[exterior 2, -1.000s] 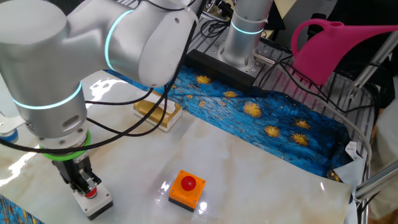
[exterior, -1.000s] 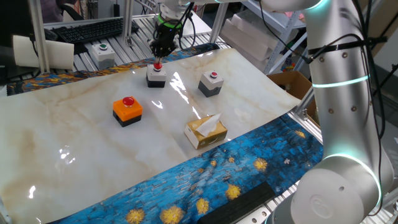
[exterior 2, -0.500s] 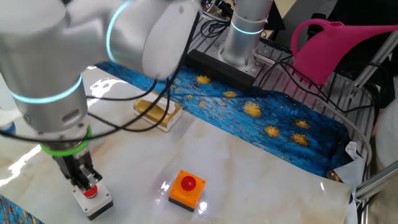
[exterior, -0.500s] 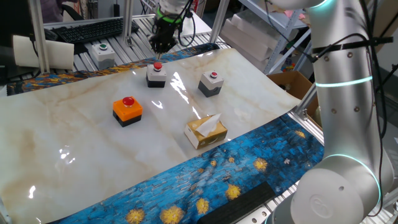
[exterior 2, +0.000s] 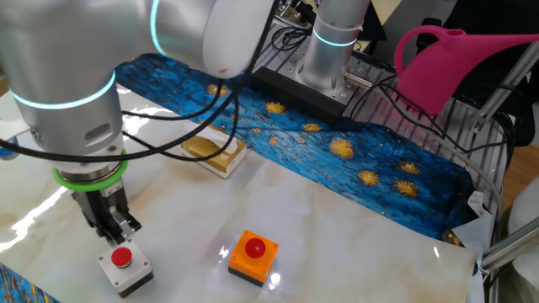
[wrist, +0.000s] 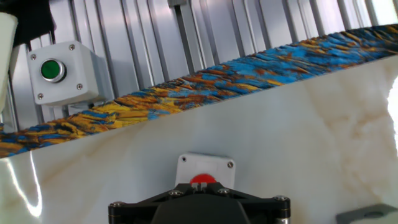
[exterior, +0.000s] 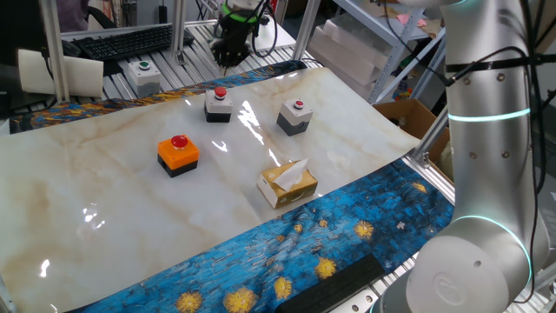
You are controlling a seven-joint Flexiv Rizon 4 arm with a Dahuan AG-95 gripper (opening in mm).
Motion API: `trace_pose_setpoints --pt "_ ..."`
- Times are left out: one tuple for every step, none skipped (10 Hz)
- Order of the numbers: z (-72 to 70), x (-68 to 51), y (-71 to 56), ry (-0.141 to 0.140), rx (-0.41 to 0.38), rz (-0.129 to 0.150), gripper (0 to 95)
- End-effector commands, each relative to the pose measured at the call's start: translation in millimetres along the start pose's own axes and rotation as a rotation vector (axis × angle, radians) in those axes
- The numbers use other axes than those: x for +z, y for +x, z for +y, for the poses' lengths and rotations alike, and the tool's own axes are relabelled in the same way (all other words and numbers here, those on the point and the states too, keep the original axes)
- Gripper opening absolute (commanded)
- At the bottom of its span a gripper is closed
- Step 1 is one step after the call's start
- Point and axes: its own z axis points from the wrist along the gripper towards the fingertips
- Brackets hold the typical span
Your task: Press three buttons from left to right in sequence
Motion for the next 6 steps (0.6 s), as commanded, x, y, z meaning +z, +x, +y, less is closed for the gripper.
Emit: trace_pose_setpoints --pt "3.6 -5.4 5.1 -0.001 0.018 0.004 0.0" --pt "6.4 -7.6 8.9 0.000 0.035 0.006 0.0" --pt "8.3 -9.4 13.7 0.001 0.038 0.006 0.0" --pt "10.2 -11.2 18.9 0.001 0.039 0.009 0.0" --pt "13.3 -12.9 25.4 0.001 0.037 0.019 0.0" --pt "14.8 -13.4 28.9 0.002 0.037 0.018 0.0"
